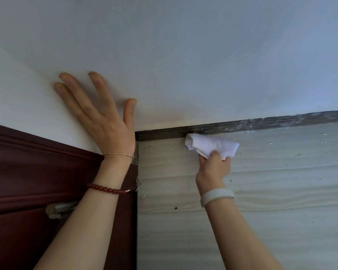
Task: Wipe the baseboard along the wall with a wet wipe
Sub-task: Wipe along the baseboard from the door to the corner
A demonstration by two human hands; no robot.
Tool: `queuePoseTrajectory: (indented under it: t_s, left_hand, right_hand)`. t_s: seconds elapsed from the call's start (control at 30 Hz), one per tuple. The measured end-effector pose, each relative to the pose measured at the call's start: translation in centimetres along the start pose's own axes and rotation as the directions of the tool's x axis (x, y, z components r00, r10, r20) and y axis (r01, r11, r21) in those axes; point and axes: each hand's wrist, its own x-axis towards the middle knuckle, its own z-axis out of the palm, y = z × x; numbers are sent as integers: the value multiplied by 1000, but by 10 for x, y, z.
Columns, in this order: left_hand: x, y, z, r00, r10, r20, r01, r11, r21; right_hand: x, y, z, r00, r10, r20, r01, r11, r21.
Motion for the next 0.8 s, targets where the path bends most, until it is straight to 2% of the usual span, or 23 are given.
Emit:
queuePoseTrajectory:
  t_s: [0.03,0.1,0.2,0.27,0.33,0.37,0.4,0.43,0.47,0.5,0.53,0.57,0.6,0.67,0.7,0.73,0.8]
  left_hand:
    - [0,0,0,1000,-3,3,3,1000,2]
    - [0,1,-1,1000,-14,12,14,1000,11]
    - [-1,1,-1,999,-25,24,25,1000,11]
    - [0,0,0,1000,-21,18,21,1000,12]
    - [0,-1,0,1000,-10,6,10,1000,7]
    - [-1,-1,0,1000,-6,4,6,1000,1]
    - [-1,-2,0,1000,-5,7,5,1000,-3]
    - [-1,-3,0,1000,-4,9,4,1000,-3]
    - [-1,-4,1,1000,1,5,-1,1000,1]
    - [-1,-4,2,1000,10,-1,-10,1000,9]
    - [-1,-5,3,1000,19,-7,-19,1000,18]
    - [-1,-4,3,1000,23,-12,-23,999,24]
    - [-1,-4,4,1000,19,-14,-19,999,25]
    - [-2,-4,5,1000,5,-7,-4,1000,22]
    - [-2,-4,4,1000,5,0,-5,1000,26]
    - [-2,-3,3,1000,6,9,-6,1000,25]
    - [-2,-3,0,1000,3,24,-3,1000,5]
  right_hand:
    - [-2,3,-3,1000,19,22,-18,998,-56]
    - [-11,17,-1,977,186,107,-159,961,-226]
    - [-25,44,26,861,470,192,-363,834,-415]
    - [-27,50,49,827,520,214,-408,817,-408]
    - [-18,49,59,850,472,234,-357,842,-403]
    - [-8,42,56,869,437,232,-339,867,-364]
    - [0,24,49,865,464,191,-418,877,-236]
    - [15,7,35,897,411,163,-385,907,-168]
    - [26,-13,20,959,219,182,-192,969,-156]
    - [34,-36,9,979,116,167,-111,993,-40]
    - [39,-55,-1,990,-54,130,42,995,88]
    - [34,-68,-8,983,-178,36,173,980,101]
    - [37,-73,-13,979,-205,-7,205,976,78]
    - [30,-52,-9,974,-217,69,226,957,-180]
    - [21,-38,-7,961,-236,146,273,896,-349]
    - [10,-23,-6,934,-265,239,353,786,-508]
    - [-11,1,-6,852,-262,454,523,481,-704]
